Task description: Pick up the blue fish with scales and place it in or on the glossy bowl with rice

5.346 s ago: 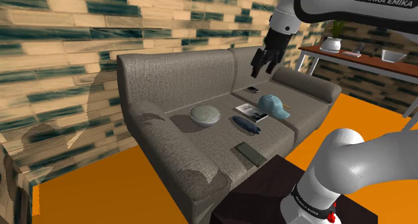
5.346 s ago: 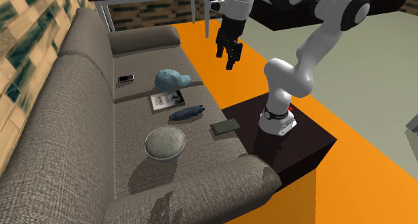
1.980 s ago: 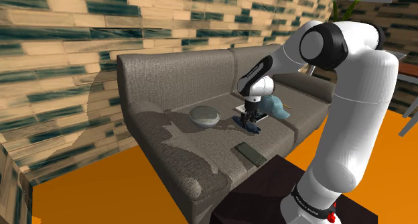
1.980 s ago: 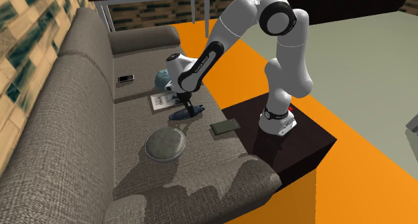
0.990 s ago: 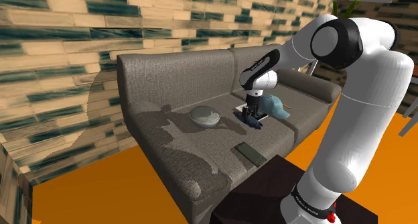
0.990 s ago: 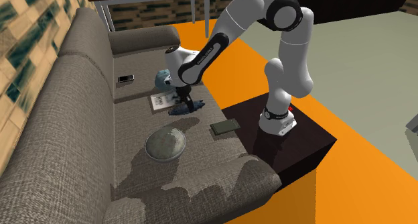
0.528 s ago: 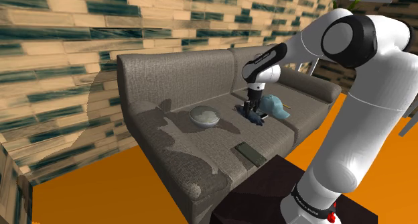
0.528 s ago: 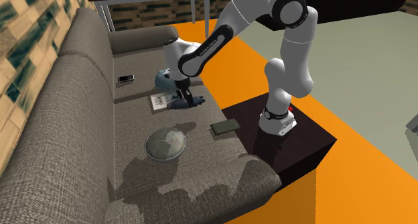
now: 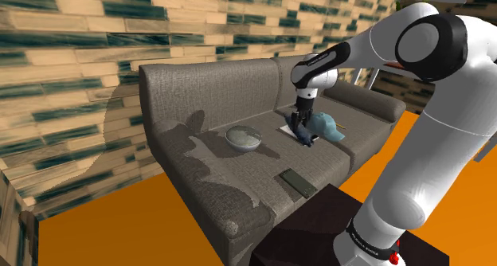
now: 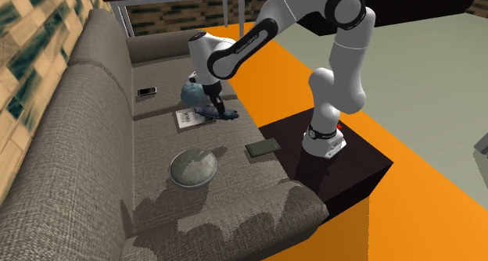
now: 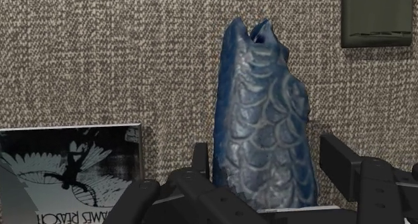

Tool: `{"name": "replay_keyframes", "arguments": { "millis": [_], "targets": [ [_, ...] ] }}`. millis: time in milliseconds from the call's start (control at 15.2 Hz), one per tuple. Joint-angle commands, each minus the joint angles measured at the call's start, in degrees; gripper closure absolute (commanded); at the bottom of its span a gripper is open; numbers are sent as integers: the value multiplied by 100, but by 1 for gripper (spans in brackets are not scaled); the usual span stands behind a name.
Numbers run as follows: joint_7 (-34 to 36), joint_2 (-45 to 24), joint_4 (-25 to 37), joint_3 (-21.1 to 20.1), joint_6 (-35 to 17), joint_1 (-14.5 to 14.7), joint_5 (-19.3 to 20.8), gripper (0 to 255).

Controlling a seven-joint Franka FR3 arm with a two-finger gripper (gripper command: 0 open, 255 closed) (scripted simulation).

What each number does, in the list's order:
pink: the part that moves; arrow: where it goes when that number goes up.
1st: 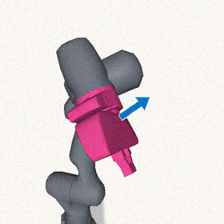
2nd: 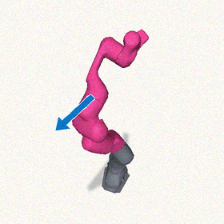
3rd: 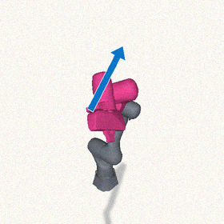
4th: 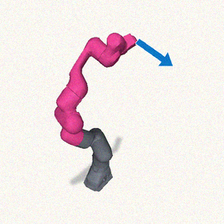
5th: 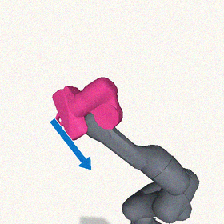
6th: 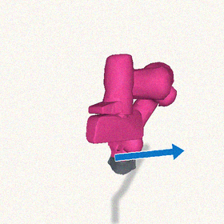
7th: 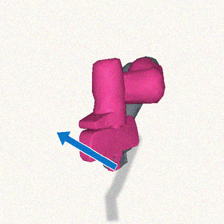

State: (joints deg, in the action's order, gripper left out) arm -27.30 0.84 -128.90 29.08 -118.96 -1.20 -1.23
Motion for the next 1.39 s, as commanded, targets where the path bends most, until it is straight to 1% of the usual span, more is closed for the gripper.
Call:
{"name": "replay_keyframes", "arguments": {
  "millis": [0,660,990,1320],
  "targets": [
    [43,118,62,-1,163,-2,67,255],
    [195,472,464,-43,876,6,237,255],
    [691,106,834,-367,907,330,-65,255],
    [1143,-372,1370,-657,983,619,-358,255]
  ]
}}
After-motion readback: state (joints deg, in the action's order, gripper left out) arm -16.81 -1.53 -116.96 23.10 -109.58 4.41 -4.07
